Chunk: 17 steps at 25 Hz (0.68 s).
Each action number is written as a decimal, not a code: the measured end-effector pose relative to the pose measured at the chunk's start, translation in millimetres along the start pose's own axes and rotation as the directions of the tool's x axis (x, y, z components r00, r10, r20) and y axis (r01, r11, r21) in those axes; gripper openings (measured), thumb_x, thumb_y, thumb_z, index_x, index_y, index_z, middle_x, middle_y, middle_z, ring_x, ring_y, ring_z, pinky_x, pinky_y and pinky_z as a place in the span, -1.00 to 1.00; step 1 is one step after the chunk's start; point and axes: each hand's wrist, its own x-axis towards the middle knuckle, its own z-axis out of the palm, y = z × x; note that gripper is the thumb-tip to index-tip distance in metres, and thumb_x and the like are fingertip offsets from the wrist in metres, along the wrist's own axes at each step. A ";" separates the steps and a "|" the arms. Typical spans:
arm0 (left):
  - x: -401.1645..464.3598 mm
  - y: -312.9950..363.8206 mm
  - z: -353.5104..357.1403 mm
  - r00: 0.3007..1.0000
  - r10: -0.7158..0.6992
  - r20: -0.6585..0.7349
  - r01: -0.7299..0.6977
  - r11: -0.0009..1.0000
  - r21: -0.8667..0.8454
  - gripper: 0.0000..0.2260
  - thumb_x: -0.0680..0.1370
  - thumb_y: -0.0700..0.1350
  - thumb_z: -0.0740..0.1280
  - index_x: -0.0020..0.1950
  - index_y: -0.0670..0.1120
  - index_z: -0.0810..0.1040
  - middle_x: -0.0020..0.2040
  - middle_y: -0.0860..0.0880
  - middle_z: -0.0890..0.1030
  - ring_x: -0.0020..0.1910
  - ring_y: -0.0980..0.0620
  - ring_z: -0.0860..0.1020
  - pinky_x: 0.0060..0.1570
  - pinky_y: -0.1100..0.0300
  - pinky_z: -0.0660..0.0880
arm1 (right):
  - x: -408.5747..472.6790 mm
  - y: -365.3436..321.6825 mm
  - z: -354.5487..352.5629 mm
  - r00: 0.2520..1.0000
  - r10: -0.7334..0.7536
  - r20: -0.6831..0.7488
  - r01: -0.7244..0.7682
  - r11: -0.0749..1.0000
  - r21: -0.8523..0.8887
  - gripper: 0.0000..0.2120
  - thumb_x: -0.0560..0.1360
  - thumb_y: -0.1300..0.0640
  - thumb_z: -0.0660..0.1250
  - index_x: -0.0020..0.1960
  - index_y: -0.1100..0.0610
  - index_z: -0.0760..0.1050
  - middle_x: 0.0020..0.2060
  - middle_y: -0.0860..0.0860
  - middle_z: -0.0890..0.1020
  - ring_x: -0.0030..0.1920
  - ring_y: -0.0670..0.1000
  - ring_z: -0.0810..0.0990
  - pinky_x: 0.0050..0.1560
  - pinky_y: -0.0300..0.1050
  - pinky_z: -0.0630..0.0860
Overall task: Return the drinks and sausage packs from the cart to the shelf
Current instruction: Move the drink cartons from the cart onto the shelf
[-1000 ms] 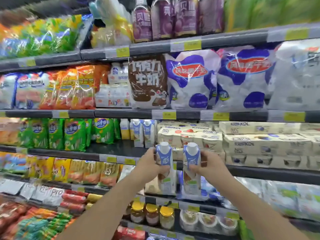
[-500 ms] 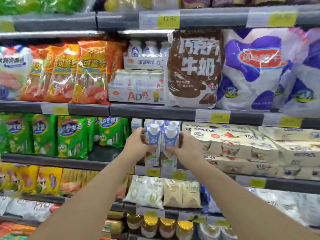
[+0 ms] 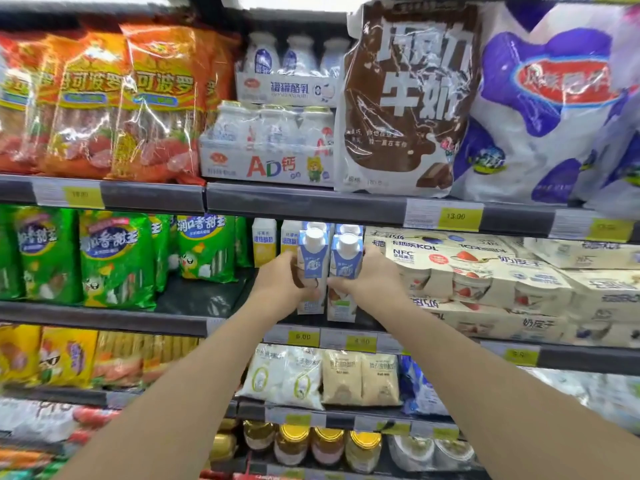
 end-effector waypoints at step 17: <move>-1.0 -2.9 9.2 1.000 0.007 0.014 -0.008 0.999 0.041 -0.65 0.40 -0.16 0.56 0.12 -0.04 0.55 0.05 0.02 0.66 0.02 0.01 0.61 -0.05 0.16 0.49 | -12.4 -7.5 -7.8 0.999 0.021 -0.028 -0.022 0.999 -0.047 -0.52 0.49 -0.06 0.41 0.20 0.23 0.34 -0.28 -0.04 0.49 -0.35 -0.15 0.46 -0.46 -0.25 0.35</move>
